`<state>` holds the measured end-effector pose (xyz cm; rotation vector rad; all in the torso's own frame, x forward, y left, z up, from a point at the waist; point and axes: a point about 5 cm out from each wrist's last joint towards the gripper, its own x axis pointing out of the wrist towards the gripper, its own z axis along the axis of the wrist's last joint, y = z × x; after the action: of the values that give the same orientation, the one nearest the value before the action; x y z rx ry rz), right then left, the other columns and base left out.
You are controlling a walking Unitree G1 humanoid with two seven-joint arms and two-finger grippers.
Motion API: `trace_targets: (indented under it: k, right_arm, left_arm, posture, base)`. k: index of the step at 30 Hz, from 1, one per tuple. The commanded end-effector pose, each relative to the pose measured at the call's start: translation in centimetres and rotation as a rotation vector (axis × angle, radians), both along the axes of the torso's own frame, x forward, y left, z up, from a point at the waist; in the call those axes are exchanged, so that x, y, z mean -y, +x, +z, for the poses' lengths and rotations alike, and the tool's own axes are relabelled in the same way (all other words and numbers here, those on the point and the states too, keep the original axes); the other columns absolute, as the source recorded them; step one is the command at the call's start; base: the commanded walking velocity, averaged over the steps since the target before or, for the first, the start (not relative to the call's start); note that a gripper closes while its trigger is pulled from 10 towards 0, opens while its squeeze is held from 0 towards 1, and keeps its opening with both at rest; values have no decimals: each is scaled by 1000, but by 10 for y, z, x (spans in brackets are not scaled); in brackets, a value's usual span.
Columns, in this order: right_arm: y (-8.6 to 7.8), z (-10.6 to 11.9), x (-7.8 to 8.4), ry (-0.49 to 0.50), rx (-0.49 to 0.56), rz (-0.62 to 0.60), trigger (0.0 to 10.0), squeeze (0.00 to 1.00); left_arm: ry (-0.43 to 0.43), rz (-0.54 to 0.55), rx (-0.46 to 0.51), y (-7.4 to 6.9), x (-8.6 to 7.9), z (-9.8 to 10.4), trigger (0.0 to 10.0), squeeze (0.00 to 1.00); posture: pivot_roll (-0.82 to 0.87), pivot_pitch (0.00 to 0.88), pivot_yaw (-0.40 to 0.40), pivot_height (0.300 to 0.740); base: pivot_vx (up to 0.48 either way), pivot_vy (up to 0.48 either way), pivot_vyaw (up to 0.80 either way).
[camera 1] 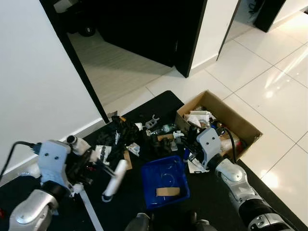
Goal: Sweep floor
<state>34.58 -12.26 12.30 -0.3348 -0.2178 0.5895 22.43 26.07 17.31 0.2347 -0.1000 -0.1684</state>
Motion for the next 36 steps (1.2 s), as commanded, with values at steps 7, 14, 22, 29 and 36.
trace_targets:
  k: [7, 14, 22, 29, 36]
  right_arm:
    - [-3, -8, 6, -34, -14, -20, 10000, 0]
    - [-2, -6, 8, -37, -8, -26, 10000, 0]
    - [-1, -6, 11, -42, -9, -31, 10000, 0]
    - [0, -5, 6, -37, -7, -24, 10000, 0]
    - [-1, -5, 8, -38, -6, -27, 10000, 0]
  left_arm:
    - [35, 229, -191, -10, -34, -50, 10000, 0]
    - [-80, 532, -267, -28, -60, -100, 10000, 0]
    - [-457, 568, -246, -31, -53, -111, 10000, 0]
    - [-851, 465, -190, -15, -29, -107, 10000, 0]
    - [-953, 344, -170, -10, -15, -94, 10000, 0]
  posture:
    - [167, 341, -3, 740]
    - [149, 340, -8, 740]
    - [153, 338, -14, 740]
    - [151, 335, -13, 740]
    - [154, 333, -9, 740]
  base:
    - [0, 0, 0]
    - [0, 0, 0]
    - [0, 0, 0]
    - [0, 0, 0]
    - [0, 0, 0]
